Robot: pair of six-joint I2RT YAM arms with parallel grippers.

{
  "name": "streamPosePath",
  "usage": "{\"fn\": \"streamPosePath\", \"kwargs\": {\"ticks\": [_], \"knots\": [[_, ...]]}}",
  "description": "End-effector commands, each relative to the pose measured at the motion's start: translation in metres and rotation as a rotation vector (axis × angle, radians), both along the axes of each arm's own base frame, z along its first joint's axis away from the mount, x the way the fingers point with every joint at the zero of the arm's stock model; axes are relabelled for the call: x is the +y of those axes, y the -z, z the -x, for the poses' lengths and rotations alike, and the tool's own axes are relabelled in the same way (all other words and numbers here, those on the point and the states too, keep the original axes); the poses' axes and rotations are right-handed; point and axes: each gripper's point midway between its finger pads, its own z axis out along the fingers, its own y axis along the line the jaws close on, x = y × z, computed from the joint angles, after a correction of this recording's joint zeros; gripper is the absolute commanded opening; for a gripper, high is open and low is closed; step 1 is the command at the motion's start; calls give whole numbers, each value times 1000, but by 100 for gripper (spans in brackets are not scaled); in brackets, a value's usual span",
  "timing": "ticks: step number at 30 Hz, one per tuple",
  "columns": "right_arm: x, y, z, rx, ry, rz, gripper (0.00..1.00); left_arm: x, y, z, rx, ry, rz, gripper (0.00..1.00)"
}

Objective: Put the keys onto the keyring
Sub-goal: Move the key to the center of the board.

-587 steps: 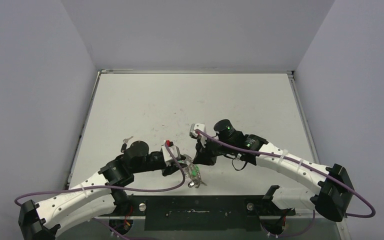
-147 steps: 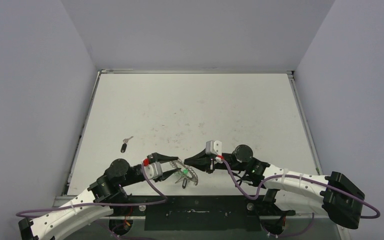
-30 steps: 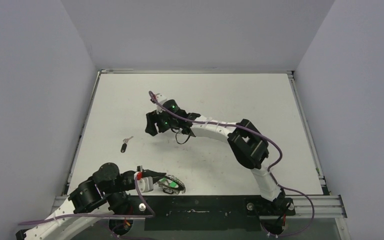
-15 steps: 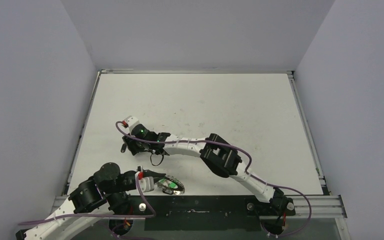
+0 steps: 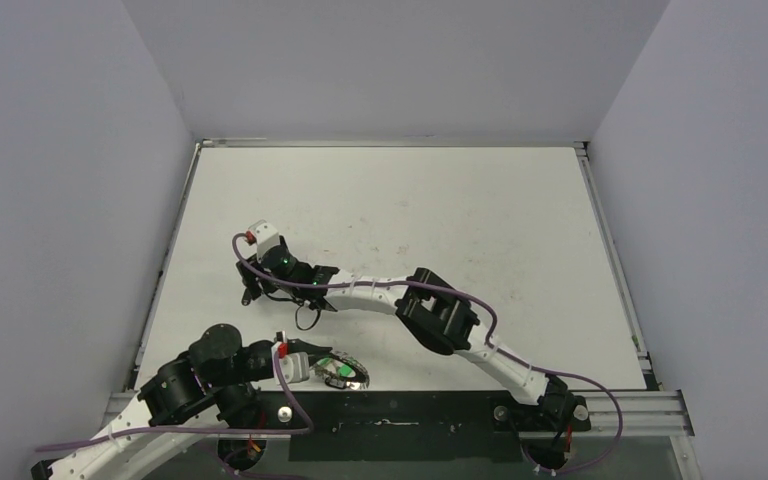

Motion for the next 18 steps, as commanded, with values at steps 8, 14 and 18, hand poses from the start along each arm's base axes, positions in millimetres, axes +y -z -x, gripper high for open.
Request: {"fn": "streamPosePath", "kwargs": {"ticks": [8,14,18], "knots": [[40,0,8,-79,-1,-33,60,-2,-23,0,-42,8,66,0],[15,15,-2,-118,86,56,46,-2,-25,-1,-47,7,75,0],[-6,9,-6,-124,123,74,20,-2,-25,-3,-47,3,75,0]]}}
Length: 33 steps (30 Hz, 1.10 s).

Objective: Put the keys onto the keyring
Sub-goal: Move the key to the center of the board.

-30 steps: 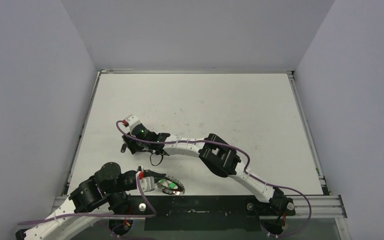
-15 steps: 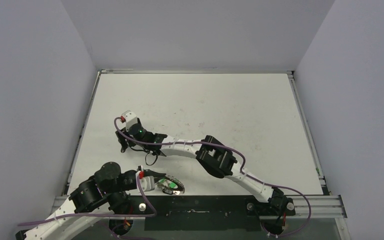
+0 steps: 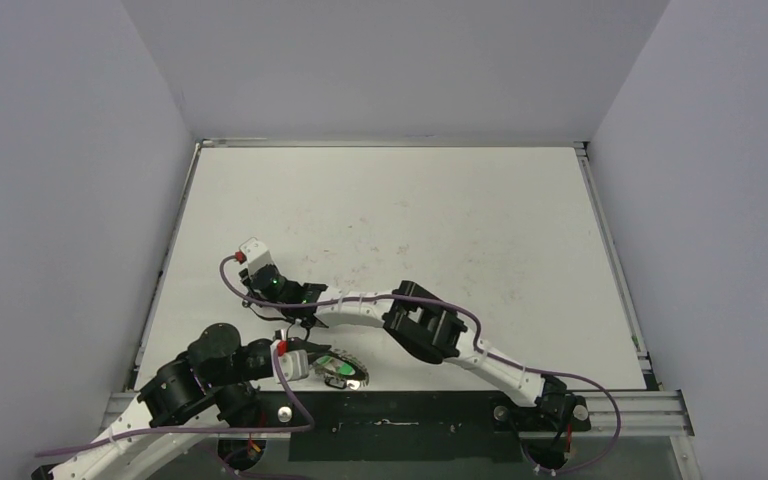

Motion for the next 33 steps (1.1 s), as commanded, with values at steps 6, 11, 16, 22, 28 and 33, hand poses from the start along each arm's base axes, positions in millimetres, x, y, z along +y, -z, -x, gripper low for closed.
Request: {"fn": "streamPosePath", "kwargs": {"ticks": [6,11,16,22,28,33], "knots": [[-79,-20,-29,26,161,24,0,-4,-21,-3,-41,6,60,0],[-142,-20,-46,79,237,24,0,-6,-23,-5,-28,-3,74,0],[-217,-19,-53,106,324,85,0,-6,-24,-11,-24,-36,91,0],[-310,-19,-42,166,444,162,0,-9,-26,-25,2,-103,113,0],[-392,-30,-21,213,572,165,0,-27,-24,-41,62,-139,148,0],[-426,-57,-4,195,593,123,18,-35,-29,-62,65,-212,162,0]]}}
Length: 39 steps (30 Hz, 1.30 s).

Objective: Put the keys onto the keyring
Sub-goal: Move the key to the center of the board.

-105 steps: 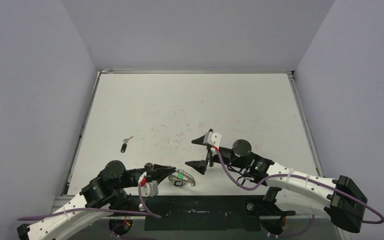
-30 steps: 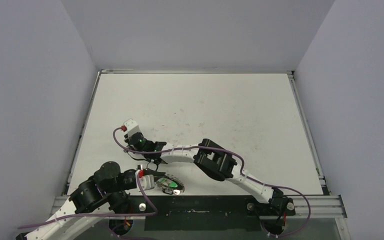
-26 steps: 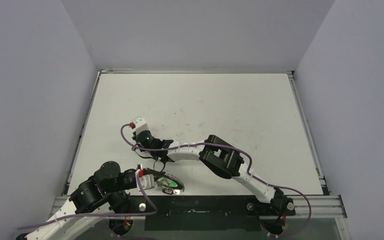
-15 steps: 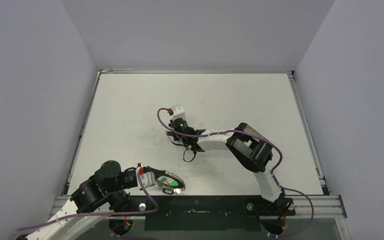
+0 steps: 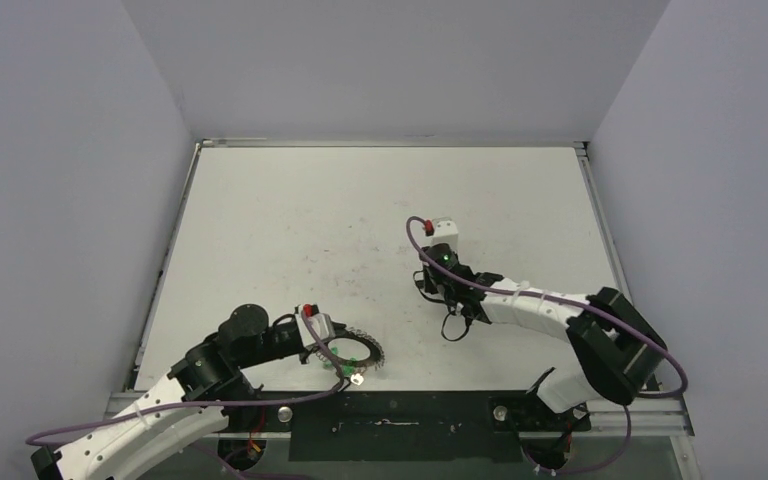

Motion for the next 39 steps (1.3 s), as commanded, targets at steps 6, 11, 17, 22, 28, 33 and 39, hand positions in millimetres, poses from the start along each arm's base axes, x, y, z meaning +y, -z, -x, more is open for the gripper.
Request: {"fn": "streamPosePath", "kwargs": {"ticks": [6,11,17,22,28,33,39], "knots": [[-38,-58,12,-64,50,-107,54,-20,-41,-36,-75,-104,137,0],[-43,-48,15,27,29,-168,56,-25,-43,-37,-71,-100,179,0],[-32,-23,27,190,-16,-283,52,-23,-41,-38,-47,-123,191,0],[-38,-6,35,277,-1,-327,47,-20,-40,-37,-48,-132,191,0],[-47,6,44,318,-50,-265,45,-17,-36,-36,-46,-138,181,0],[-51,18,47,362,-79,-195,43,-15,-35,-36,-50,-140,180,0],[-59,26,44,376,-54,-113,36,-15,-34,-34,-47,-136,174,0]]}}
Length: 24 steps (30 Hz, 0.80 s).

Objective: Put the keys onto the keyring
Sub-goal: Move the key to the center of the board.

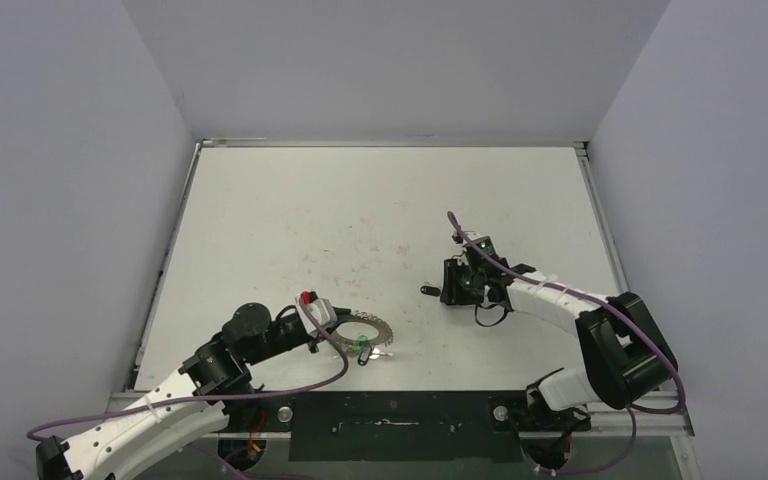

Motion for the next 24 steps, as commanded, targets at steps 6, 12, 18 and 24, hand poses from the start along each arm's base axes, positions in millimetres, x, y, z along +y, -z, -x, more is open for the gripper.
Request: {"fn": "streamPosePath", "kwargs": {"ticks": [6,12,18,24], "knots": [[-4,-9,-17,-69,-7,95,34,-1,-21,-3,-43,-9,64,0],[14,-9,-18,-82,-75,68,32,-1,-24,-3,-51,-10,68,0],[19,-10,-23,-119,-92,78,12,4,-17,0,-38,-15,50,0],[15,-11,-28,-157,-79,108,12,5,-16,1,-33,-16,54,0]]}}
